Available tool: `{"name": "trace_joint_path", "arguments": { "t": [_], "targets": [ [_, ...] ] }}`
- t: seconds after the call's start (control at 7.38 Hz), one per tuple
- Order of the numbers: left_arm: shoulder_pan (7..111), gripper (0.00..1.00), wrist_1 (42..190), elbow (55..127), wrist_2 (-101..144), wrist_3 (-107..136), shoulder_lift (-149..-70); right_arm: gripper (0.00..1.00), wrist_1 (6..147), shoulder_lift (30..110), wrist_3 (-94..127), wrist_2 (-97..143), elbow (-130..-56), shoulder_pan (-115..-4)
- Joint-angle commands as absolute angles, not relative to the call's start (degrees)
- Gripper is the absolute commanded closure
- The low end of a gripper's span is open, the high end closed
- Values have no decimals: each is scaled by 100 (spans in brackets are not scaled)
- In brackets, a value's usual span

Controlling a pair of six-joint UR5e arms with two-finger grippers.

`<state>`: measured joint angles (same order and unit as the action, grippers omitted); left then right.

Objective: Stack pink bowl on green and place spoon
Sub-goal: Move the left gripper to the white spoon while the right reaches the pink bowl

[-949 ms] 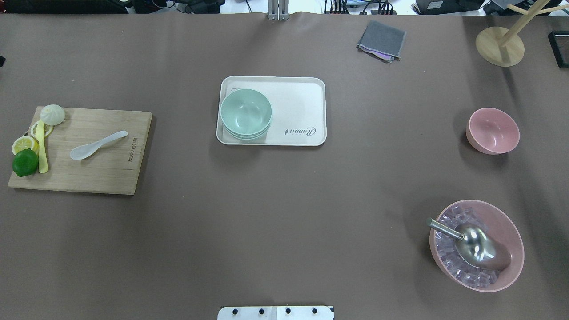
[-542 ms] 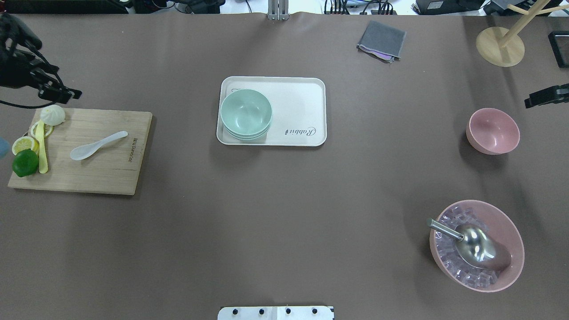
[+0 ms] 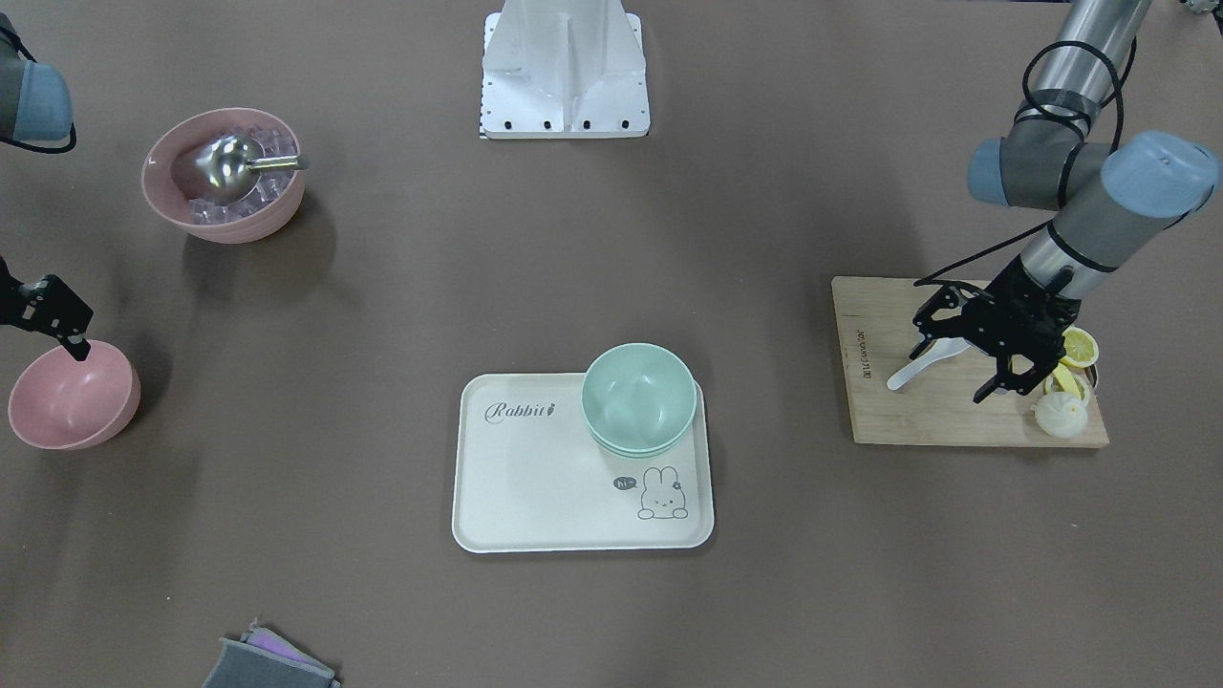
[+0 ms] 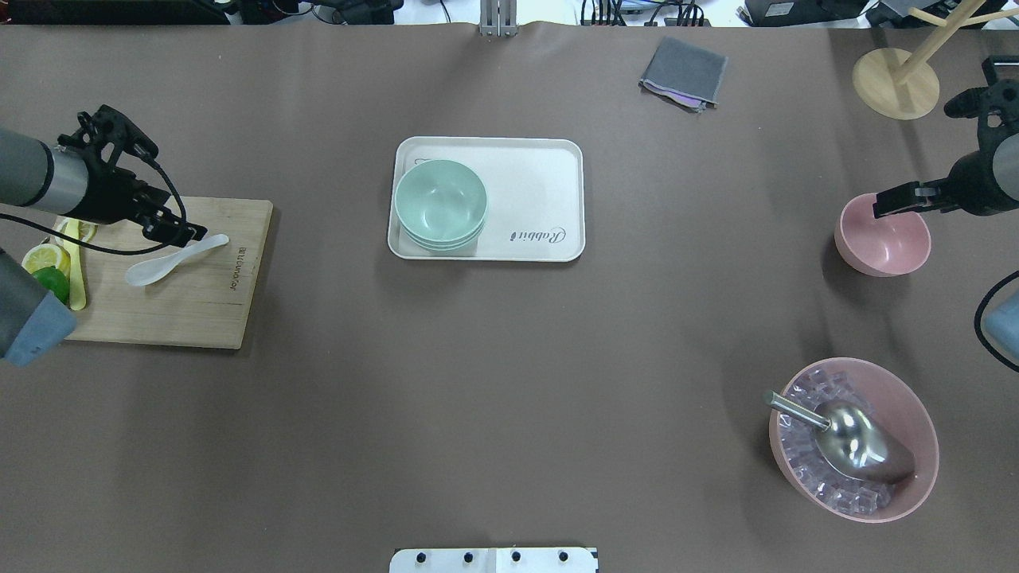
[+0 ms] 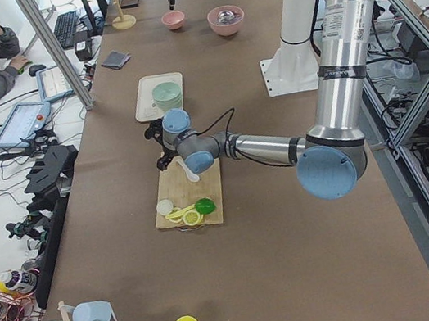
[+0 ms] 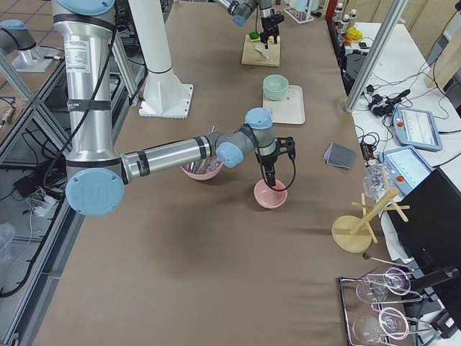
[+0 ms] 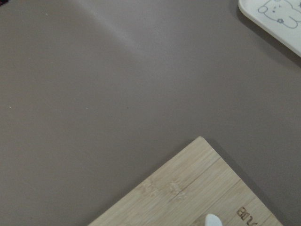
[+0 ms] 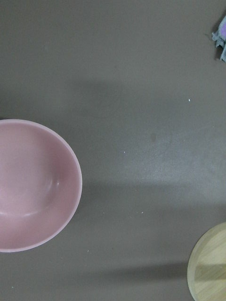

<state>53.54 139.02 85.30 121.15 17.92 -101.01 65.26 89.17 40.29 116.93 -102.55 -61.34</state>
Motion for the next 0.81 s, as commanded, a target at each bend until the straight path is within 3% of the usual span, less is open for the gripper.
{"name": "trace_joint_path", "arguments": {
  "t": [0.0,0.68],
  "targets": [
    [5054,27,13931,8464,11927,1784,-10055,0,6504,8912,4052,11672,-10257,-6091],
    [5045,79,14212,8508,11953,1758,-9861,0,6504,8912,4052,11663,-10257,-6091]
  ]
}}
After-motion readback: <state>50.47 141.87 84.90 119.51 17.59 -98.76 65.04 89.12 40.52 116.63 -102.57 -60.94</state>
